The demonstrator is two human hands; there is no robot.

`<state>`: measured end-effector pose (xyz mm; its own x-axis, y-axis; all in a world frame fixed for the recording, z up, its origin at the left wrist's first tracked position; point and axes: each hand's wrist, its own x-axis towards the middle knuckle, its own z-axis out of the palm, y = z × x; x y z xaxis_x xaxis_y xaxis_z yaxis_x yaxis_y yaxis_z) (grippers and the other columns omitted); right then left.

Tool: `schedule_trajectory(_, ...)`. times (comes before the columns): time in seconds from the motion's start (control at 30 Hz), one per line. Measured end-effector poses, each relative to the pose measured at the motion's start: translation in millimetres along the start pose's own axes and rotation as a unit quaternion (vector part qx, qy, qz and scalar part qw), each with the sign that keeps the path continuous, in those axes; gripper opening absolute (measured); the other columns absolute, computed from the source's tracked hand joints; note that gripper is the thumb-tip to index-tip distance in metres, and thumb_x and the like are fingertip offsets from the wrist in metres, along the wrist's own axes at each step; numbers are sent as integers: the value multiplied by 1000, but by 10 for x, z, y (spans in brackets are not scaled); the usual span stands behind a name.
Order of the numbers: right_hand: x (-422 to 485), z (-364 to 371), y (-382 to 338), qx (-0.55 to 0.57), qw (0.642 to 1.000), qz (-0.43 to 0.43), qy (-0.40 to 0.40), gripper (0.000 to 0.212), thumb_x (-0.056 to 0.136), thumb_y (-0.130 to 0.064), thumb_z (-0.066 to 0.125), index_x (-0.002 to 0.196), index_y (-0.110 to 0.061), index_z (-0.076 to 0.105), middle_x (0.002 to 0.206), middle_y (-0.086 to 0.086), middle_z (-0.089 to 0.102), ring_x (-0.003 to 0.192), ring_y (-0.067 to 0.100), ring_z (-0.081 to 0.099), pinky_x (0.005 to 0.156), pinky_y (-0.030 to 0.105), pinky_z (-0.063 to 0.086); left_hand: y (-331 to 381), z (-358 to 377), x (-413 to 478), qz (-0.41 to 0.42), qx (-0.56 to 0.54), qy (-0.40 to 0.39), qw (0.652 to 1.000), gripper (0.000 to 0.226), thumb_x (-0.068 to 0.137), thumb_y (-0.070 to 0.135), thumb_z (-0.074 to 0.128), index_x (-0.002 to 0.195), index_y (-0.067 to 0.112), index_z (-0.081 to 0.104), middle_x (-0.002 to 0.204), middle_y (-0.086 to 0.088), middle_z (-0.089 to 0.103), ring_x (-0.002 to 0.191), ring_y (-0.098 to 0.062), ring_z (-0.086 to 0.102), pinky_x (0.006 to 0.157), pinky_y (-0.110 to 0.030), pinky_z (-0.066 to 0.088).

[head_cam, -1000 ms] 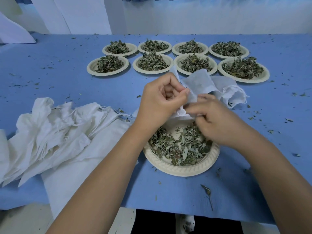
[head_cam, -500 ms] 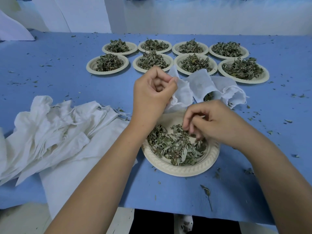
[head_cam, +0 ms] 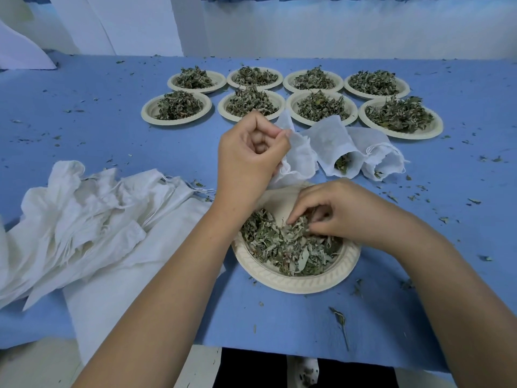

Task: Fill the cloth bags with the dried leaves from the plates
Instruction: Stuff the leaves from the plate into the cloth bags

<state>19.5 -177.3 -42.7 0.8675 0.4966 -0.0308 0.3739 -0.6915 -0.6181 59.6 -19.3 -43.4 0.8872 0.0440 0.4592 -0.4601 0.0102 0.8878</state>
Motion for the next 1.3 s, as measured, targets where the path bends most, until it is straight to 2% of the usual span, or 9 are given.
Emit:
schedule_trajectory(0.13,-52,-90,-29,125,985,-37,116,32,77,7,68,83,-24,75,82,-2,74,74,19,69,74,35,58,-3,-7,8,-2,-10,12,1000,26,90,0,63,70,13,52,46,11,50,35,-3,41,39,-15,34)
schedule_trajectory(0.3,-79,-142,-42,297,911,-120,261,38,71,20,69,90,-13,67,84,-3,73,85,18,71,78,28,58,-16,2,-3,-9,-18,-4,1000,24,90,0,63,71,12,53,47,10,49,34,-3,38,37,-15,32)
schedule_trajectory(0.47,-28,-13,-83,305,869,-145,363,36,70,22,68,79,-12,62,81,-7,72,83,13,71,77,24,56,-33,41,-18,-9,-20,-60,998,25,89,0,65,71,12,54,50,3,55,35,-3,39,37,-15,31)
schedule_trajectory(0.57,15,50,-53,144,886,-118,425,27,71,16,68,79,-10,70,84,-5,70,80,9,69,75,19,55,-18,54,-53,18,-21,-86,996,23,87,2,66,72,15,55,53,11,58,40,2,44,41,-11,34)
schedule_trajectory(0.7,38,42,-19,-12,915,-143,377,20,73,10,67,89,0,74,93,-3,65,82,10,63,78,16,53,-21,68,-79,31,-1,-102,994,24,86,1,67,72,17,56,52,13,56,44,3,46,46,-10,36)
schedule_trajectory(0.8,22,6,-4,11,938,-120,324,28,80,6,68,104,-8,67,104,-3,56,83,10,62,80,16,53,-20,51,-55,27,7,-74,997,25,87,1,67,72,17,55,53,11,54,43,2,44,45,-12,35)
schedule_trajectory(0.97,5,6,-4,-4,905,-159,395,8,76,6,73,77,1,67,79,7,63,67,14,63,65,22,55,-25,40,-49,34,6,-73,997,24,87,3,67,72,17,55,52,13,54,42,2,43,45,-12,35)
schedule_trajectory(1.1,32,26,24,-73,924,-160,339,8,77,7,69,73,1,70,75,6,68,64,16,62,65,30,52,-18,69,-67,39,16,-89,995,25,86,2,67,71,19,55,52,13,55,42,2,45,46,-10,35)
schedule_trajectory(1.3,-20,-40,-4,162,923,-150,314,7,86,-4,59,93,-2,58,96,12,57,83,22,65,75,32,57,-39,40,-31,25,19,-40,999,24,87,3,67,71,17,55,53,6,54,41,1,43,44,-13,35)
